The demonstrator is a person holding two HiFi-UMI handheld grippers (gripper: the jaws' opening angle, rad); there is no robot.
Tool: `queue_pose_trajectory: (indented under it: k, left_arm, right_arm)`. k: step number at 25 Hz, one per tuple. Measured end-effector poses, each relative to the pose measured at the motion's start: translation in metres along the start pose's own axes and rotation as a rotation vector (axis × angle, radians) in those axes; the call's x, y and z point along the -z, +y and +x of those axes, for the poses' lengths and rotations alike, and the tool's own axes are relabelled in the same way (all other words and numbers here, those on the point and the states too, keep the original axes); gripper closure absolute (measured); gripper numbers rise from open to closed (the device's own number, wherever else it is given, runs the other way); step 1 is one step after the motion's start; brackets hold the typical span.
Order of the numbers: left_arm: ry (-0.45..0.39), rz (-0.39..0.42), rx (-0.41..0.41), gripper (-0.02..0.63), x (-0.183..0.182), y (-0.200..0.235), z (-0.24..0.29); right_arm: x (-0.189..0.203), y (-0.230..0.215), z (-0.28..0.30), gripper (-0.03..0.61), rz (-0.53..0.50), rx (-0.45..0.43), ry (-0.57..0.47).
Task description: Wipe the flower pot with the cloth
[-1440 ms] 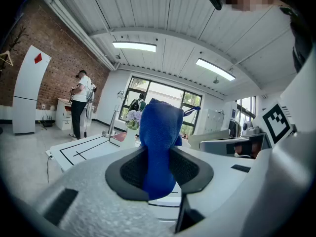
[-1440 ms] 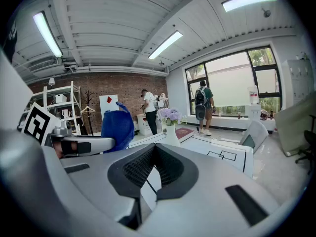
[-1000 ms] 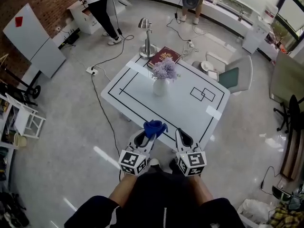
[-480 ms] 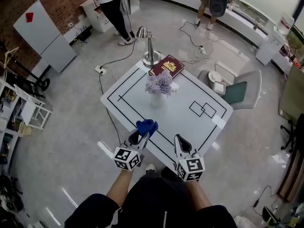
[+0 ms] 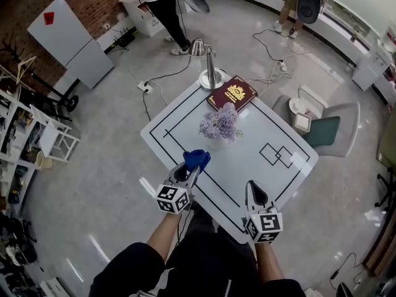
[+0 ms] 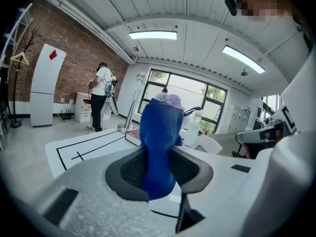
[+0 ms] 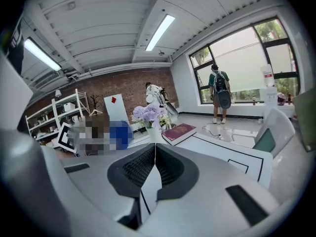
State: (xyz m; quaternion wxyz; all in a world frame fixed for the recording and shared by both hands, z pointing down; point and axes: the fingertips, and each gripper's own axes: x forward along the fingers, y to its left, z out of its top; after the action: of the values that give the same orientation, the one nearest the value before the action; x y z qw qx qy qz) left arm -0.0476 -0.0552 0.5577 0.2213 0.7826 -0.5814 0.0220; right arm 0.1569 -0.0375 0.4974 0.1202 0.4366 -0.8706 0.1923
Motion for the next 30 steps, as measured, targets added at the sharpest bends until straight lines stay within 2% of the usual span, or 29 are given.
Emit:
queue_pose_trajectory:
  k: [7, 14, 22, 27, 30]
  left_arm:
    - [0.021, 0.062, 0.015, 0.489, -0.014, 0.068, 0.062]
    - [0.017, 0.118, 0.139, 0.489, -0.035, 0.087, 0.13]
    - [0.141, 0.164, 0.267, 0.489, 0.004, 0.082, 0.163]
    - [0.268, 0.218, 0.245, 0.489, 0.038, 0.103, 0.168]
    - [0.252, 0.202, 0.227, 0.489, 0.034, 0.111, 0.161]
  right_arm:
    - [-0.014, -0.003, 0.035, 0.569, 0.013, 0.121, 0.028]
    - [-0.024, 0.004, 0.066, 0.569, -0.004, 0.198, 0.048]
    - [-0.03, 0.014, 0.09, 0.569, 0.008, 0.234, 0.057]
    - [-0.021, 0.01, 0.108, 0.569, 0.01, 0.229, 0.084]
    - [-0.008, 0.0, 0.122, 0.569, 0.015, 0.234, 0.119]
